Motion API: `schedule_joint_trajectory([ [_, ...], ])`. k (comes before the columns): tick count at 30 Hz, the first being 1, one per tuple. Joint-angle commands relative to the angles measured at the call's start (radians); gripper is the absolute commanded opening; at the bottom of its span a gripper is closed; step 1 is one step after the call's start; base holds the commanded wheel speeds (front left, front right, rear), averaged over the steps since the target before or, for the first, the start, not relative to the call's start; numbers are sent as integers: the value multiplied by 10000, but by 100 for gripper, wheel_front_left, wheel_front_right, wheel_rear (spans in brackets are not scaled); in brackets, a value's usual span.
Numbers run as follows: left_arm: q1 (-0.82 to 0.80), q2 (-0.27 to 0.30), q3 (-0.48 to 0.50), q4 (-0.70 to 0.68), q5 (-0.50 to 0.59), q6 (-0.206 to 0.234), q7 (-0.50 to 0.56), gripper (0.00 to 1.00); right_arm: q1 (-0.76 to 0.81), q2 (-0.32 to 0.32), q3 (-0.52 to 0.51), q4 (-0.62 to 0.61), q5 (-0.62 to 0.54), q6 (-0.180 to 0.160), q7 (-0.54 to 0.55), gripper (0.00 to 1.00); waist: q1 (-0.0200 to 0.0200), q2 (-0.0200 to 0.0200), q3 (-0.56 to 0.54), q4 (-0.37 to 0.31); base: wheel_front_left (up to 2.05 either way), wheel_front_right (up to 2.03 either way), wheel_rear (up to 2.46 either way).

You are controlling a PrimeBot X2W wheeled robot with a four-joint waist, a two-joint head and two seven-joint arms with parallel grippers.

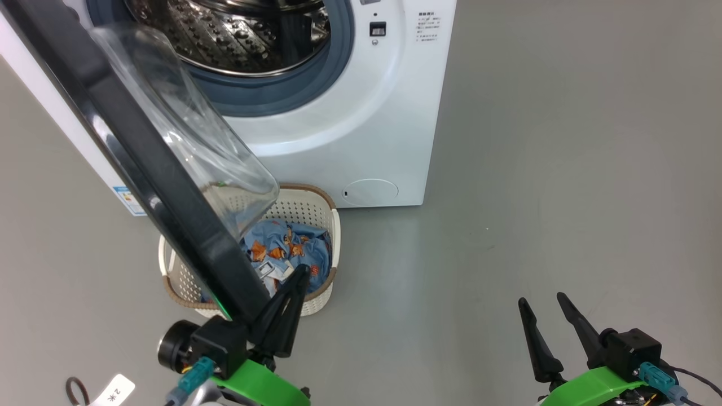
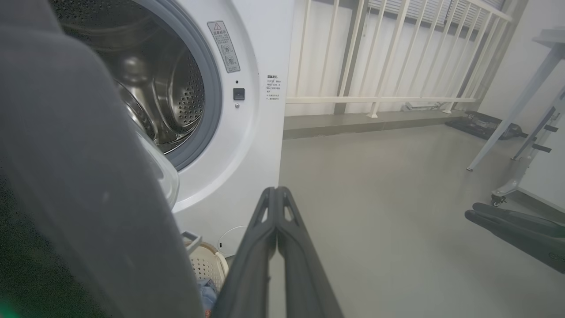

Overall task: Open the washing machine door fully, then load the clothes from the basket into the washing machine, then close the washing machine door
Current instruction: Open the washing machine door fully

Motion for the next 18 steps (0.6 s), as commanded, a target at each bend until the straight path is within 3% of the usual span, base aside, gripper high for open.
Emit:
schedule_joint_trajectory([
  [1,-393,18,439,-139,-57,-16,-55,0,-347,-23,265,-195,101,62,-118,100,0,0,64,20,0,0,0],
  [18,-239,-300,1485,294,89,-16,-55,0,-457,24,425,88,208,62,-118,100,0,0,91,487,0,0,0],
])
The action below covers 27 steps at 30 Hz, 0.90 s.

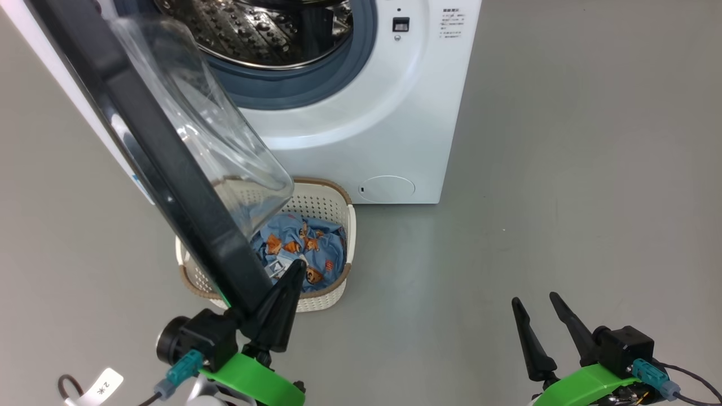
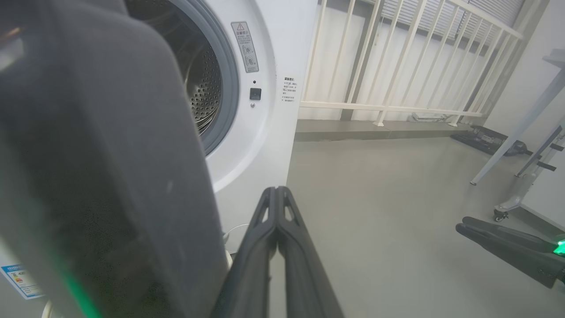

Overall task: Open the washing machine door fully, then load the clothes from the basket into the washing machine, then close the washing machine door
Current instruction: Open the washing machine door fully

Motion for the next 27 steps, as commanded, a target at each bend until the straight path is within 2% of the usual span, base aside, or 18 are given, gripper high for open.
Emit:
schedule_joint_trajectory([
  [1,-168,203,667,-142,37,36,-63,0,-270,-6,270,-174,28,62,-120,100,0,0,-33,56,0,0,0],
  [12,90,121,1132,5,404,55,-63,0,-185,-8,251,-50,108,62,-120,100,0,0,-192,352,0,0,0],
  [27,786,103,1380,-384,620,583,-63,0,-54,33,269,-30,211,62,-120,100,0,0,-261,1008,0,0,0],
])
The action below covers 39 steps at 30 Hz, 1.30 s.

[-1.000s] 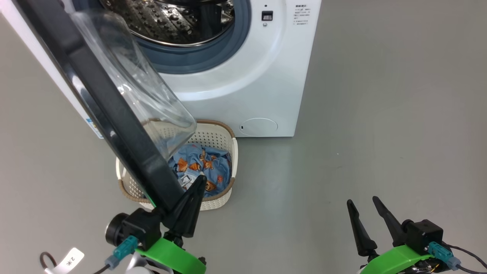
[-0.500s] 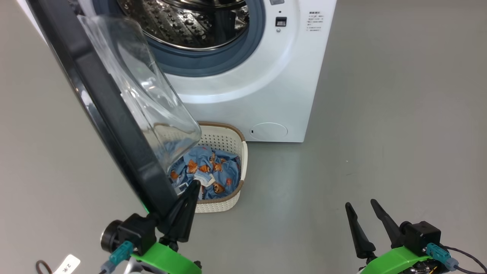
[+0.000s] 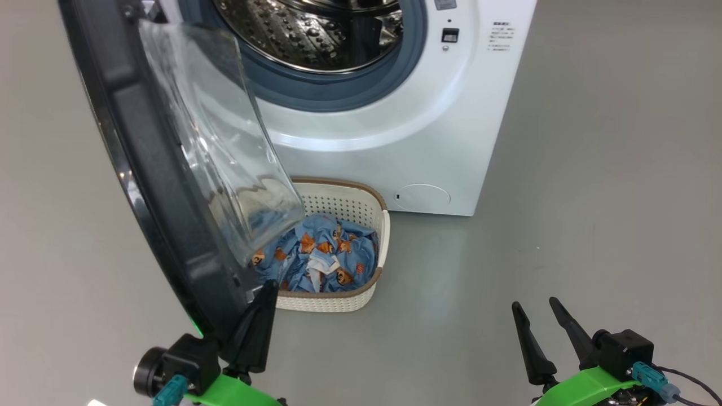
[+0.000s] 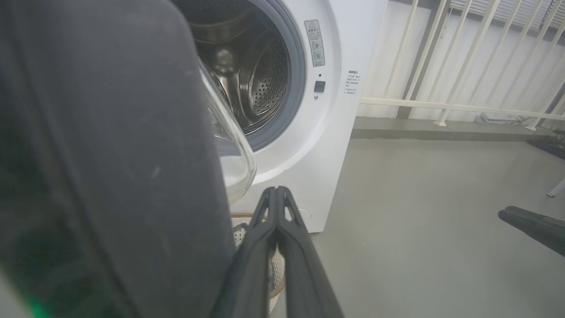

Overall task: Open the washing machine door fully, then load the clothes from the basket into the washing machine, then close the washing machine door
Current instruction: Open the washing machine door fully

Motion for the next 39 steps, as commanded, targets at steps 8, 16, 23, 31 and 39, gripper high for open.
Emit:
schedule_joint_trajectory([
  [8,206,268,675,-506,-146,502,-53,0,-82,18,263,-155,70,62,-118,100,0,0,-37,355,0,0,0],
  [16,498,281,892,-798,-382,844,19,0,-51,-12,264,-94,116,62,-118,100,0,0,-123,688,0,0,0],
  [23,533,468,1419,-747,-683,1126,112,0,-99,2,260,-84,143,62,-118,100,0,0,-96,835,0,0,0],
  [31,358,780,2304,-489,-1171,1476,151,0,-174,1,310,-99,147,62,-118,100,0,0,107,755,0,0,0],
  [39,94,1007,3141,-37,-1588,1783,72,0,-204,-25,297,-83,125,62,-118,100,0,0,215,602,0,0,0],
])
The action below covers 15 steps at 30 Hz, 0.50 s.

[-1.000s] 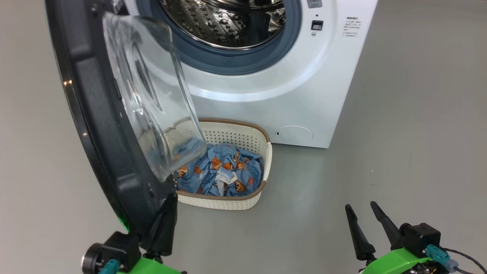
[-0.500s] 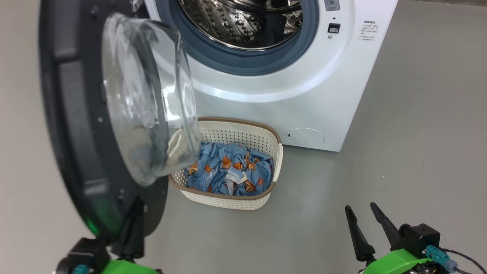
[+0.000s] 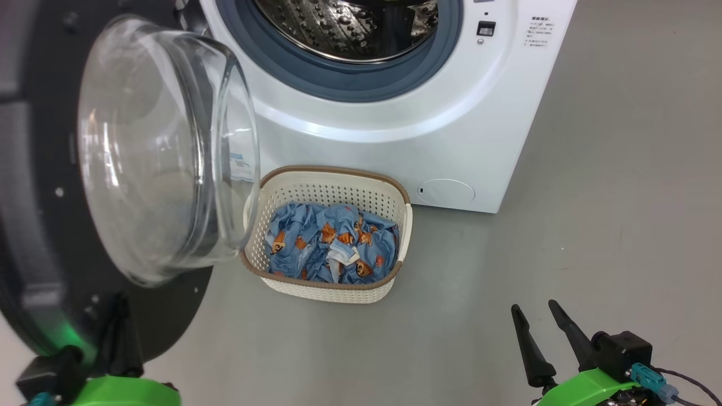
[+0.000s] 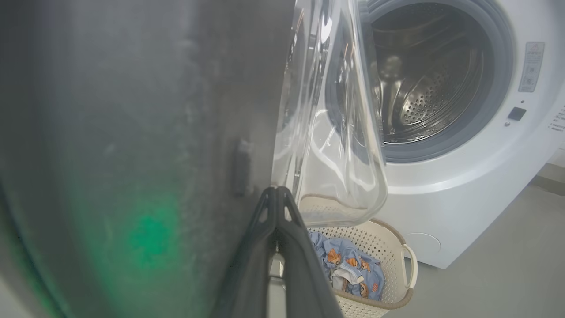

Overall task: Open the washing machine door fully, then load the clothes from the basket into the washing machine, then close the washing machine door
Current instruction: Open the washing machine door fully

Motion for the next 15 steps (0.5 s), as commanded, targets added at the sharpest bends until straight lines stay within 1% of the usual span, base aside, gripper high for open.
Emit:
schedule_joint_trajectory([
  [1,-447,404,687,-75,-189,191,-52,0,-213,-31,257,-191,94,62,-118,100,0,0,21,-38,0,0,0],
  [8,-770,773,1567,452,-544,367,-116,0,-278,-67,239,-204,91,62,-118,100,0,0,77,-133,0,0,0],
  [15,-1049,973,2133,828,-772,408,-146,0,-348,-73,217,-210,66,62,-118,100,0,0,186,-206,0,0,0],
])
